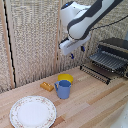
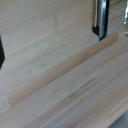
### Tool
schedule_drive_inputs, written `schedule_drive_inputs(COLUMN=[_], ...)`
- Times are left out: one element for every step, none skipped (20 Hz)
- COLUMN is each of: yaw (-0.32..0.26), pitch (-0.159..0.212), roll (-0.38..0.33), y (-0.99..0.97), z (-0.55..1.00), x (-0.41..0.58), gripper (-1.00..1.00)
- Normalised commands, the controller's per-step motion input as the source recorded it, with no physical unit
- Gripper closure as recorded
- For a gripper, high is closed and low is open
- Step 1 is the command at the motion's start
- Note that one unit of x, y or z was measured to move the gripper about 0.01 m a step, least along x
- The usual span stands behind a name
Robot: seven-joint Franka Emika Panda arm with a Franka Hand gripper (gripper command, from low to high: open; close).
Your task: Position your gripper near the tray handle while precisely lining it up. Firmly yet gently grip the handle, ensuring a strong hold. Slide the tray into the oven in a steady manner until it's entirely inside. Relinquish the handle as it sits within the oven and extract your gripper with care.
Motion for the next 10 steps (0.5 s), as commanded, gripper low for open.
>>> schedule_drive_inputs(yaw=[0.033, 0.031, 0.026, 0.022, 0.024, 0.031, 0.035, 0.039, 0.043, 0.045], pitch=[0.000, 0.000, 0.000, 0.000, 0.000, 0.000, 0.000, 0.000, 0.000, 0.001], roll=[-0.364, -0.369, -0.375, -0.375, -0.375, -0.374, -0.361, -0.353, -0.344, -0.337], y=[-0.51, -0.51, -0.50, -0.50, -0.49, -0.49, -0.51, -0.53, -0.53, -0.54], z=[-0.13, -0.12, -0.13, -0.12, -0.12, -0.16, -0.21, -0.24, -0.25, -0.28], x=[0.000, 0.000, 0.000, 0.000, 0.000, 0.000, 0.000, 0.000, 0.000, 0.000], gripper=[-1.00, -1.00, -1.00, -1.00, -1.00, -1.00, -1.00, -1.00, -1.00, -1.00])
